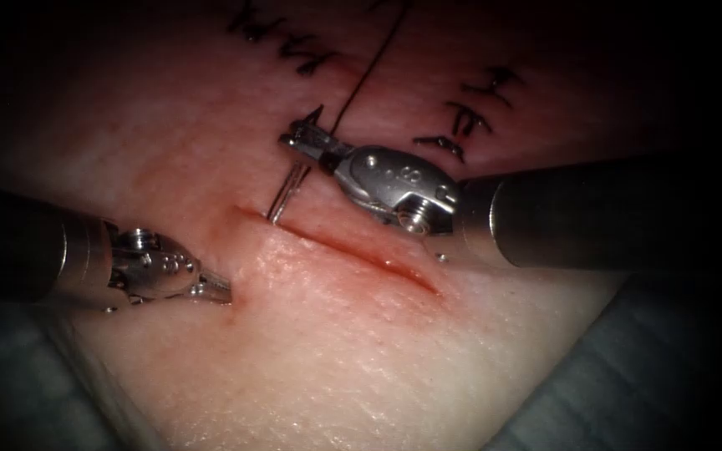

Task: Wound Closure
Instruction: Throw the needle through the bottom of the incision

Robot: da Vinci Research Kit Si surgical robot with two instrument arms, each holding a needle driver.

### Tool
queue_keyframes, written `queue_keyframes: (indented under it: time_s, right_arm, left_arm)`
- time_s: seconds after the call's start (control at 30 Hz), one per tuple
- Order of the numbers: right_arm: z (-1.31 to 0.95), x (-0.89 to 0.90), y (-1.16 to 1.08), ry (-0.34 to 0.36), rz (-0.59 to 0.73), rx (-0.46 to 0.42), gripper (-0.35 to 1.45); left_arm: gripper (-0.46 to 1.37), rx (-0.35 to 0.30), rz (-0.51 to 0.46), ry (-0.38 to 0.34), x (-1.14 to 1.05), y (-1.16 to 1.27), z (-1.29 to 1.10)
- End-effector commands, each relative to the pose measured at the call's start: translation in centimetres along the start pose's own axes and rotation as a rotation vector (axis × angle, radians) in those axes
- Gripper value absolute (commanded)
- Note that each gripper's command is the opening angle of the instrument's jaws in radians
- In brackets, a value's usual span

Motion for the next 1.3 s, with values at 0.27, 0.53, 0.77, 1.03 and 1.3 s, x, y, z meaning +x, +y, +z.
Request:
queue_keyframes:
  time_s: [0.27,0.53,0.77,1.03,1.3]
  right_arm:
    - [0.03,-0.01,0.02,-0.020,0.230,0.038,-0.35]
    - [0.03,-0.01,0.02,-0.039,0.501,0.073,-0.35]
    - [0.05,-0.05,-0.03,-0.086,0.679,0.092,-0.35]
    - [0.06,-0.11,-0.07,-0.105,0.789,0.120,-0.35]
    - [0.07,-0.14,-0.11,-0.100,0.869,0.125,-0.35]
  left_arm:
    - [-0.21,-0.006,0.006,0.000,0.00,-0.01,0.00]
    - [-0.23,-0.007,0.014,0.000,-0.02,-0.01,-0.01]
    - [-0.23,-0.008,0.020,0.000,-0.03,-0.02,-0.02]
    - [-0.24,-0.008,0.021,0.000,-0.03,-0.02,-0.02]
    - [-0.24,-0.008,0.021,0.003,-0.03,-0.02,-0.02]
